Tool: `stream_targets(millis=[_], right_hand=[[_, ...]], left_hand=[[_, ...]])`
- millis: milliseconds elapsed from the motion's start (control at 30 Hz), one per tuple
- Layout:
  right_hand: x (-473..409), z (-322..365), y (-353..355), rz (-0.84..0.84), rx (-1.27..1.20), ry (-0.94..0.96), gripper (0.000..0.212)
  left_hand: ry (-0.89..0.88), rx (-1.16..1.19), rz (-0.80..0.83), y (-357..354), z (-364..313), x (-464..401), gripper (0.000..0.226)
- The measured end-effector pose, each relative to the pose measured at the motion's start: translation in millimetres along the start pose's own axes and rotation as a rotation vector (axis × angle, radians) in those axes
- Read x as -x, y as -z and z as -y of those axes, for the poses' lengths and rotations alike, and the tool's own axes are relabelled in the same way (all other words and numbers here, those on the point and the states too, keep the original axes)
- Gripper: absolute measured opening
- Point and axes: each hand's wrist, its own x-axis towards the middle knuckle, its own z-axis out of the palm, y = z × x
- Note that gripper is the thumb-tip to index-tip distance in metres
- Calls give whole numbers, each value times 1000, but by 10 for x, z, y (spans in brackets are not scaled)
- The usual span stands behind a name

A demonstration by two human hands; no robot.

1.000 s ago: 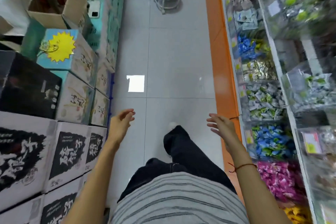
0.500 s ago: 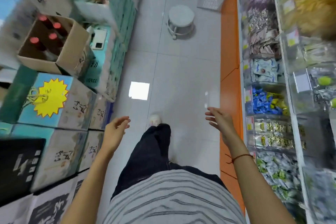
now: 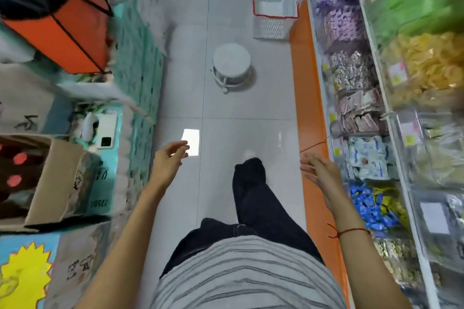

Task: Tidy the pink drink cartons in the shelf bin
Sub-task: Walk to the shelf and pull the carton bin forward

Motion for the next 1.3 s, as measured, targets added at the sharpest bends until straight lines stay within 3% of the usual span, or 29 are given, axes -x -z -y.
stream_targets(millis=[367, 600, 867, 1067, 1300], right_hand=[[-1946, 1845, -251, 55, 55, 16, 17], [-2935, 2620, -670, 44, 42, 17, 25], [-3451, 3265, -690, -227, -168, -30, 13], [-3735, 3384, -436, -403, -235, -75, 11], [-4332, 3564, -103, -455, -168, -93, 14]], left_hand=[[99, 55, -34, -643, -1176, -1753, 15], [82, 27, -8, -792, -1959, -2988, 15], [-31, -147, 227, -1217, -3288, -4378, 15], [-143, -304, 482, -2128, -4063, -5079, 18], [-193, -429, 653, -3311, -4593, -5515, 17]])
